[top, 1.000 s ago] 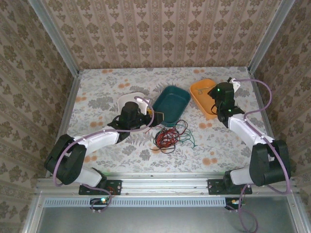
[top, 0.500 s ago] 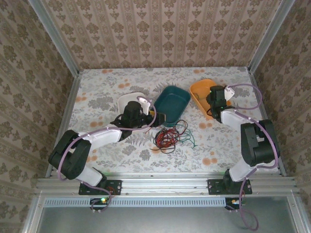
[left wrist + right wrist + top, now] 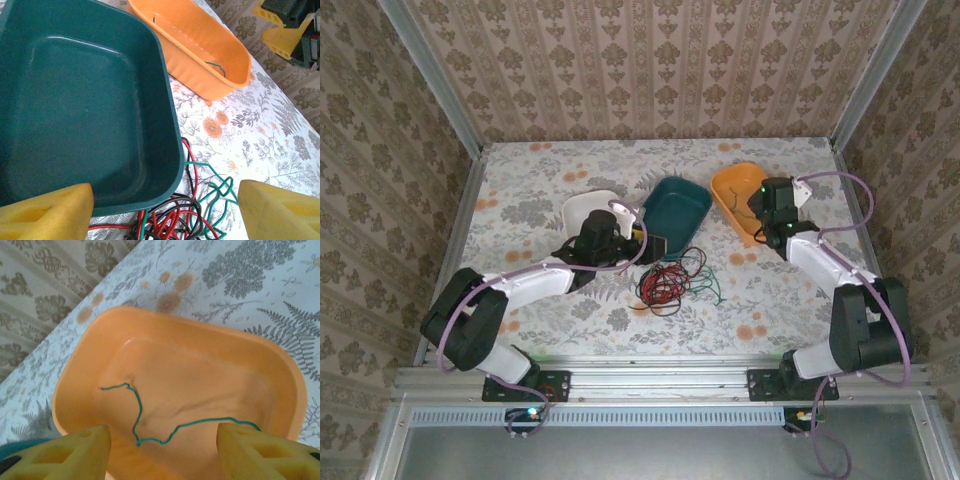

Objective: Untangle the cables

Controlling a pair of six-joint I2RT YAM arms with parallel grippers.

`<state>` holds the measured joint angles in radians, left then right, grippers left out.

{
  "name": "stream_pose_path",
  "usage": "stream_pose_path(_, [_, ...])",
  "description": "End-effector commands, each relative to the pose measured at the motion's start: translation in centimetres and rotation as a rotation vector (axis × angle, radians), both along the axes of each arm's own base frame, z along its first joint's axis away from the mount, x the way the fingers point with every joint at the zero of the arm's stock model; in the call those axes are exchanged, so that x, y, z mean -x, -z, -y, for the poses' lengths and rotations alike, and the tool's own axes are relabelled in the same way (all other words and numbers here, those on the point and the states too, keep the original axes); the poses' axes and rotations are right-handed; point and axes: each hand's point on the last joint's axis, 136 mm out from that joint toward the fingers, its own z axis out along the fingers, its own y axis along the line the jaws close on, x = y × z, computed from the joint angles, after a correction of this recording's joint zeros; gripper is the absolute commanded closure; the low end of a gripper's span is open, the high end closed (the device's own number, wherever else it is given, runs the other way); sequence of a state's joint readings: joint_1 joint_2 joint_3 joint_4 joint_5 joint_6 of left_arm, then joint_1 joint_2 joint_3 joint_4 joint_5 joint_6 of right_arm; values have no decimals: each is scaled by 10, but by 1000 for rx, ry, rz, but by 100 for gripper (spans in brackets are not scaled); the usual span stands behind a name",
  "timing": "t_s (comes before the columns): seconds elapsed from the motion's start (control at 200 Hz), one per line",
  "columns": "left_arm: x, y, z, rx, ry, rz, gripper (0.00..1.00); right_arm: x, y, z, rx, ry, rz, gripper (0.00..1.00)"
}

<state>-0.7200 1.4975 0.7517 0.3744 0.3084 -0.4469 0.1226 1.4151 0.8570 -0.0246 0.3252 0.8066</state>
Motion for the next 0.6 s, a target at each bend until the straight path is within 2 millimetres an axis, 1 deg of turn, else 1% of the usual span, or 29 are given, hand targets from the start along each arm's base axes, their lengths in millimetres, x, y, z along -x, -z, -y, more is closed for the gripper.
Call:
stream_pose_path(0.0, [-1, -3, 7, -51, 15, 38, 23, 27, 9, -34, -22, -178, -59, 41])
stream_pose_path(0.09, [5, 6, 14, -122, 55, 53, 23, 51, 24, -66, -60, -326, -117, 41])
stream_pose_path(0.185, [14, 17, 24, -191, 111, 65, 23, 82, 45, -92, -80, -461, -209, 41])
stream_pose_path(0.295, [22, 25, 37, -228, 165, 66, 25, 116, 65, -105, -57, -566, -334, 42])
stream_pose_path(0.4, [25, 31, 47, -265, 192, 79, 25, 143, 82, -107, -60, -607, -449, 43])
stream_pose_path(0.505, [30, 39, 57, -320, 233, 99, 25, 160, 89, -105, -5, -643, -525, 42])
stream_pose_path(0.595, [33, 46, 61, -372, 242, 122, 25, 169, 94, -115, -26, -717, -566, 42])
